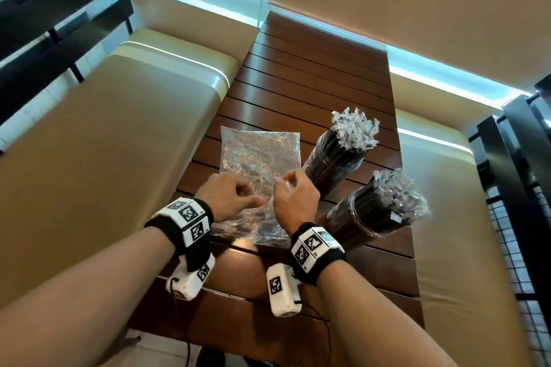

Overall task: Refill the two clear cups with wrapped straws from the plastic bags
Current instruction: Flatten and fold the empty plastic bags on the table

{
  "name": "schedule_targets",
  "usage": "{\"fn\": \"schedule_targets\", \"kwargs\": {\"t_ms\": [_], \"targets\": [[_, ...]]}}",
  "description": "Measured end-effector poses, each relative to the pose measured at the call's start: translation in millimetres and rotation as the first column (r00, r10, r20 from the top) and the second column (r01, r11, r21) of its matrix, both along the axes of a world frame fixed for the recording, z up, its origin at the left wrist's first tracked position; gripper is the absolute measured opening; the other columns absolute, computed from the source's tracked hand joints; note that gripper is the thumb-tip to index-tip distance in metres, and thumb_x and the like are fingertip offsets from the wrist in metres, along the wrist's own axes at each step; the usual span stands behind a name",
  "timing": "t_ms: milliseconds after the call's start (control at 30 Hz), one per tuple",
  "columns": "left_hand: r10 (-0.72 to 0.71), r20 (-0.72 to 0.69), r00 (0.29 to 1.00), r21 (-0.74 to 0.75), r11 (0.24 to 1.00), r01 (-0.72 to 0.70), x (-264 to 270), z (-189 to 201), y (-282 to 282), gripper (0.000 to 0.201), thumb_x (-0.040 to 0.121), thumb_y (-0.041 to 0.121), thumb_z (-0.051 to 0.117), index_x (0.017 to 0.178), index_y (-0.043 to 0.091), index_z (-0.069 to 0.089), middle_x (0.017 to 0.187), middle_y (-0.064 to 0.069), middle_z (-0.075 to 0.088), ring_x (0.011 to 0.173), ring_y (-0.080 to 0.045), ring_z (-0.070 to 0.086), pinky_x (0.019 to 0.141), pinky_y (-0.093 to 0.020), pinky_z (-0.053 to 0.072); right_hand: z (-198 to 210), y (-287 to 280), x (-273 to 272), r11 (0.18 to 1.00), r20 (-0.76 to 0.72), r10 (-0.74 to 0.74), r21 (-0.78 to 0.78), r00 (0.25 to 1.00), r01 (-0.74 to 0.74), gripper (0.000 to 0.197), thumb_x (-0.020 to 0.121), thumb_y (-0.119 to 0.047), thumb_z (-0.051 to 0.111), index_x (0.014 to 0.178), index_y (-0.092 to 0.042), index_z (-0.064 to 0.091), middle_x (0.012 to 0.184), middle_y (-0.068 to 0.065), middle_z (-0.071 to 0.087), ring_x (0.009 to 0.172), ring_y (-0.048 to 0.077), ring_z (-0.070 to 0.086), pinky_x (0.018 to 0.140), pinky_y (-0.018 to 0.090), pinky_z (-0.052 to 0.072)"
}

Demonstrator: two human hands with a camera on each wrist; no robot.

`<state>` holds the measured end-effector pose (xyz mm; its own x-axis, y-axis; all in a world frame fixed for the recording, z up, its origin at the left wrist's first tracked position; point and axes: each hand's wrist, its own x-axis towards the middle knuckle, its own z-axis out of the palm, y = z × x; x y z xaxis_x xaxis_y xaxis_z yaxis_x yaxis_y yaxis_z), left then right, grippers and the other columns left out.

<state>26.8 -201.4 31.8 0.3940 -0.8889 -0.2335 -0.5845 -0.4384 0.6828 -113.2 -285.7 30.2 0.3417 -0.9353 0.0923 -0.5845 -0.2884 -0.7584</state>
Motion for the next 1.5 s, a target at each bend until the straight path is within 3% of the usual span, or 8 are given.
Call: {"fn": "schedule_targets", "kwargs": {"t_ms": [167,500,667,833,1033,1200,1367,1500], "targets": [[0.103,0.098,0.990,0.280,0.952,-0.127,31,-44,10,0.038,0.085,0.043,0.066,0.114,0.020,0.056,0.112,-0.001,0.063,0.100,-0.018,0.059,0.091,-0.037,0.051,-43,13,-22,0.921,-0.547,0.385,0.182,0.743,-0.343,0.028,0.089,-0.023,0.059,0.117,-0.024,0.062,0.118,0.000,0.061,0.107,0.019,0.057,0.085,0.023,0.040],[0.414,-0.110,0.903,0.318,0.876,-0.363,54,-64,-9,0.086,0.080,0.036,0.076,0.146,0.007,0.028,0.130,-0.009,0.059,0.118,-0.030,0.057,0.101,-0.039,0.044,-37,14,-17,0.713,-0.584,0.673,0.351,0.454,-0.607,0.015,0.084,-0.034,0.069,0.089,-0.022,0.077,0.085,-0.002,0.071,0.079,0.022,0.064,0.072,0.027,0.049],[0.332,-0.215,0.919,0.254,0.927,-0.275,37,-63,-7,0.008,0.076,0.018,0.075,0.074,0.010,0.073,0.078,-0.007,0.072,0.079,-0.028,0.069,0.074,-0.039,0.056,-31,17,-10,0.724,-0.562,0.669,0.346,0.486,-0.597,0.016,0.087,-0.026,0.063,0.096,-0.021,0.075,0.105,0.001,0.070,0.087,0.023,0.067,0.083,0.036,0.056],[0.228,0.282,0.932,-0.079,0.974,-0.214,52,-8,-7,0.025,0.093,0.025,0.053,0.074,0.010,0.061,0.077,-0.006,0.056,0.074,-0.030,0.058,0.064,-0.032,0.041,31,-8,22,0.918,-0.363,0.280,-0.169,0.889,-0.358,0.049,0.081,-0.023,0.067,0.126,-0.024,0.045,0.136,0.004,0.032,0.075,0.020,0.058,0.067,0.036,0.057],[0.226,0.483,0.846,-0.339,0.939,-0.058,79,55,13,0.016,0.087,0.016,0.067,0.084,0.000,0.067,0.089,-0.016,0.061,0.073,-0.039,0.061,0.063,-0.040,0.048,133,-40,56,0.838,-0.456,0.225,-0.360,0.861,-0.410,0.083,0.076,-0.022,0.068,0.146,-0.038,0.027,0.159,0.005,0.008,0.081,0.025,0.062,0.061,0.032,0.053],[0.250,0.475,0.844,-0.494,0.869,0.020,88,71,20,0.013,0.075,0.002,0.071,0.086,-0.001,0.065,0.081,-0.016,0.053,0.065,-0.031,0.053,0.059,-0.031,0.039,167,-42,55,0.751,-0.605,0.279,-0.346,0.746,-0.562,0.013,0.085,-0.027,0.059,0.098,-0.028,0.061,0.113,-0.006,0.059,0.091,0.022,0.062,0.069,0.032,0.046],[0.334,0.391,0.857,-0.607,0.794,-0.033,84,70,22,0.012,0.076,0.012,0.065,0.082,0.006,0.057,0.081,-0.006,0.048,0.066,-0.020,0.043,0.057,-0.027,0.031,153,-29,46,0.668,-0.629,0.258,-0.433,0.733,-0.606,0.014,0.084,-0.022,0.058,0.095,-0.025,0.050,0.084,-0.006,0.061,0.072,0.022,0.055,0.057,0.031,0.043],[0.285,0.396,0.873,-0.515,0.856,-0.045,72,80,33,0.090,0.059,0.042,0.088,0.131,0.017,0.040,0.125,-0.010,0.042,0.107,-0.022,0.043,0.092,-0.044,0.045,137,-20,33,0.447,-0.538,0.138,-0.715,0.831,-0.537,0.016,0.082,-0.011,0.066,0.095,-0.016,0.058,0.072,0.000,0.057,0.064,0.020,0.049,0.042,0.027,0.037]]}}
